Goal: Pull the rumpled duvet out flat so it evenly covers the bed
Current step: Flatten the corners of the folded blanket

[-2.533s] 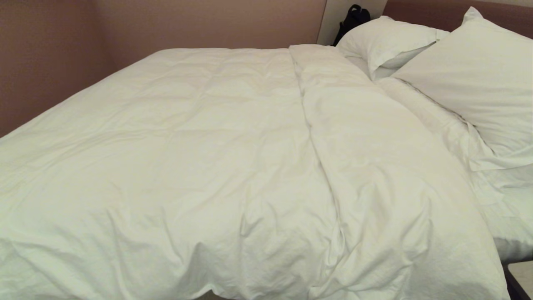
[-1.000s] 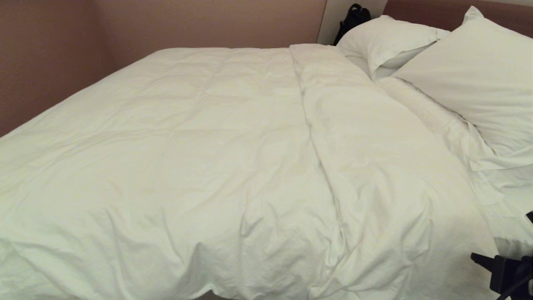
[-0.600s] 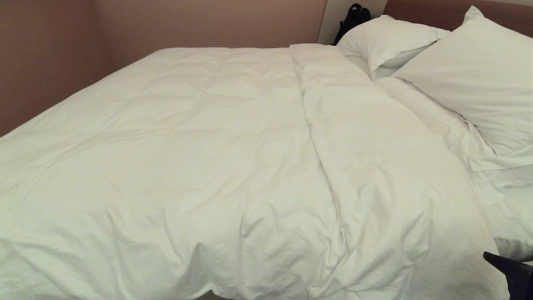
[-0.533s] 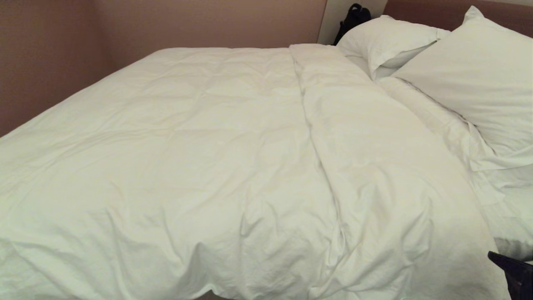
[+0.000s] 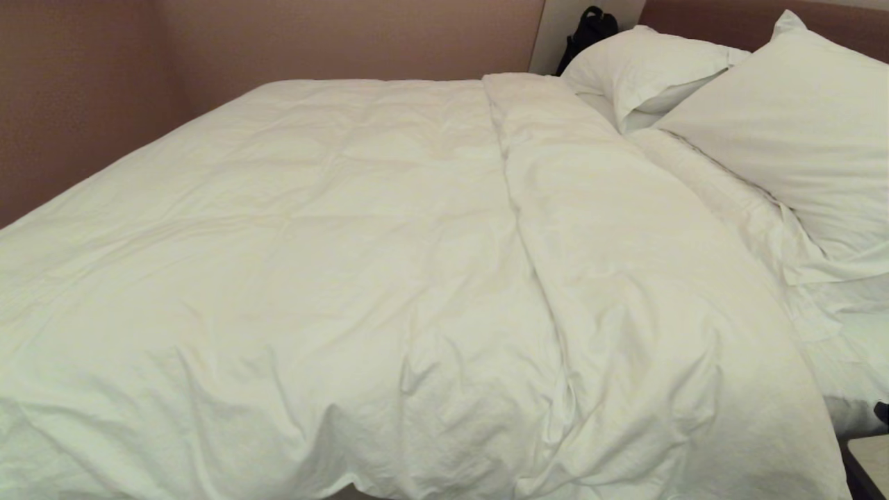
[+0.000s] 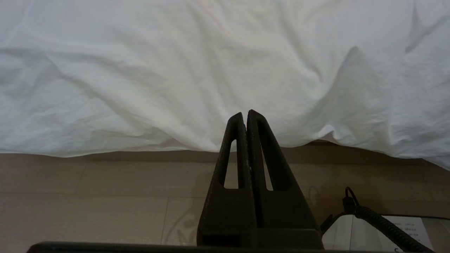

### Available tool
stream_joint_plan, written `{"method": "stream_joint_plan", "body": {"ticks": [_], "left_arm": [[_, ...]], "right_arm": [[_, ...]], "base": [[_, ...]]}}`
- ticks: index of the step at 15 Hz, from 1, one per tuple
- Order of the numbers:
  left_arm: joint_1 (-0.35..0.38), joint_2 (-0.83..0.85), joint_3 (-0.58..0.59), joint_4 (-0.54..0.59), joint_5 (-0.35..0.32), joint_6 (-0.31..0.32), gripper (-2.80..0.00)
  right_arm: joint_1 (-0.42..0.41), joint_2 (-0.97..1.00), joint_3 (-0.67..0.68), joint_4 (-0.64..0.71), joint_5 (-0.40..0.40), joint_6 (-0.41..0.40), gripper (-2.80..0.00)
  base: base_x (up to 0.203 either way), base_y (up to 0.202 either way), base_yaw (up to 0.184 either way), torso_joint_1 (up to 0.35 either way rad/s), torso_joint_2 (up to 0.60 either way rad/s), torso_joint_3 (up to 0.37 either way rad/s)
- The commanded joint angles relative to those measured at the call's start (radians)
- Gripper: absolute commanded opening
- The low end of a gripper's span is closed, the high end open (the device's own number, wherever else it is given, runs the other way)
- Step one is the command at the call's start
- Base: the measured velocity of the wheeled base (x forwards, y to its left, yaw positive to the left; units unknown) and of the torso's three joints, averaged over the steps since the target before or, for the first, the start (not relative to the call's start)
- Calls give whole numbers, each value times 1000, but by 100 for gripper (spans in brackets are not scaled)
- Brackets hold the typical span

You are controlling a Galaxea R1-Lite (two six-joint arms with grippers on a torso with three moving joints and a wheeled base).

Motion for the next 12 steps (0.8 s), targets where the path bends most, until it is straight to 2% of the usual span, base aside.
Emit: {"method": "stream_joint_plan", "body": {"ticks": [1,3,6,7,8,10,11,12], "left_arm": [[0,0,0,1,0,-1,-280],[0,0,0,1,0,-1,-280],[0,0,0,1,0,-1,-280],[0,0,0,1,0,-1,-280],[0,0,0,1,0,-1,-280],[0,0,0,1,0,1,-280],[0,0,0,1,0,-1,-280],[0,0,0,1,0,-1,-280]], "right_arm": [[-10,48,-50,57,-4,-26,-280],[-53,117,-97,57,-5,-25,-280],[-166,283,-147,47,16,-35,-280],[-212,317,-144,35,53,-51,-280],[-270,334,-108,20,142,-101,-280],[-338,341,-36,9,262,-243,-280],[-353,345,-26,8,285,-269,0],[-373,354,-17,8,307,-294,0]], "base": [[0,0,0,0,0,0],[0,0,0,0,0,0],[0,0,0,0,0,0],[0,0,0,0,0,0],[0,0,0,0,0,0],[0,0,0,0,0,0],[0,0,0,0,0,0],[0,0,0,0,0,0]]}}
